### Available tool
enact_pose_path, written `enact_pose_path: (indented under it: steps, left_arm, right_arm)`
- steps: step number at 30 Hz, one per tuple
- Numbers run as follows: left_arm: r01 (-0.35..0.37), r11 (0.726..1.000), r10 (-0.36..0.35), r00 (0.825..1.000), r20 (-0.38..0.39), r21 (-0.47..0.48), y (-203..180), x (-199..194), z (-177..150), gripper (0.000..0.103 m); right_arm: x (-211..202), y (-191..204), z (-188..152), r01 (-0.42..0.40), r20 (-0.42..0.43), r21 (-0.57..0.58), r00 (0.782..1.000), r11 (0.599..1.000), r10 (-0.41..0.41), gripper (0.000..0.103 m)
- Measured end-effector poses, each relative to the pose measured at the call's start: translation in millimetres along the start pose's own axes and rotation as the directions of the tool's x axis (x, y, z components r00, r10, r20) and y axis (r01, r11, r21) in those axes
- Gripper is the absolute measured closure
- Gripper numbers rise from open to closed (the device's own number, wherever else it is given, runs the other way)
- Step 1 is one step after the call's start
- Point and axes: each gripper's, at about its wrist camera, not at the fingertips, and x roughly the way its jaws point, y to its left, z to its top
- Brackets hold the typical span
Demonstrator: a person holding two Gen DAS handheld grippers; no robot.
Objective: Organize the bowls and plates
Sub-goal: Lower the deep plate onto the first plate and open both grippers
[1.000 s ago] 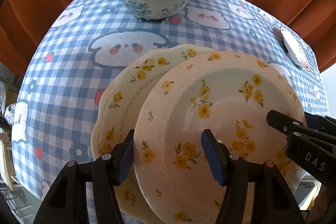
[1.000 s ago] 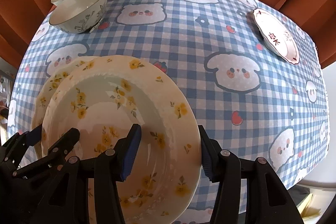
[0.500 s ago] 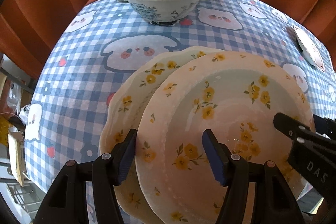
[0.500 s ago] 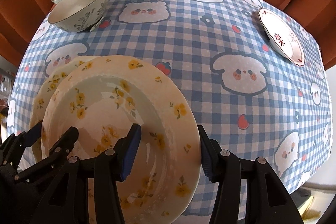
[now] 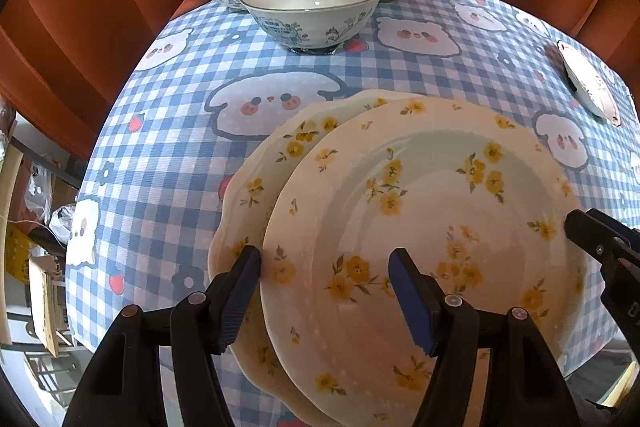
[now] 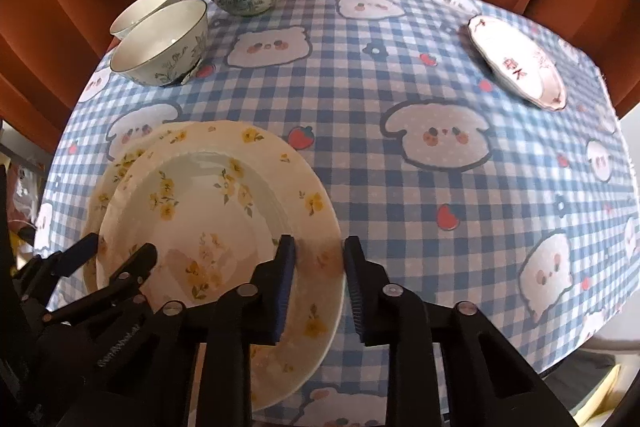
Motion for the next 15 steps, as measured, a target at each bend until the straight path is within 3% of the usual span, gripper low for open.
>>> enact_pose_path:
  steps: [1, 2, 15]
  left_arm:
    - [0.005, 1.000, -0.005, 1.000, -0.003, -0.008, 2.0, -0.2, 0.6, 0.035]
    - [0.008, 1.000, -0.008, 1.000, -0.003, -0.012, 3.1, -0.3, 1.0, 0.034]
    - [0.003, 1.000, -0.003, 1.000, 0.005, -0.013, 21.3, -5.4, 1.9, 0.034]
  right_arm:
    - [-0.7, 0.7, -0.8, 0.012, 0.006, -0.009, 1.000, 1.000, -0.012, 0.088]
    - [-0.7, 0.6, -1.3, 0.017, 0.010, -0.015, 1.000, 1.000, -0.017, 0.089]
    - [13.7, 18.3, 3.6, 0.009, -0.006, -0.014, 1.000, 1.000, -0.009, 0.089]
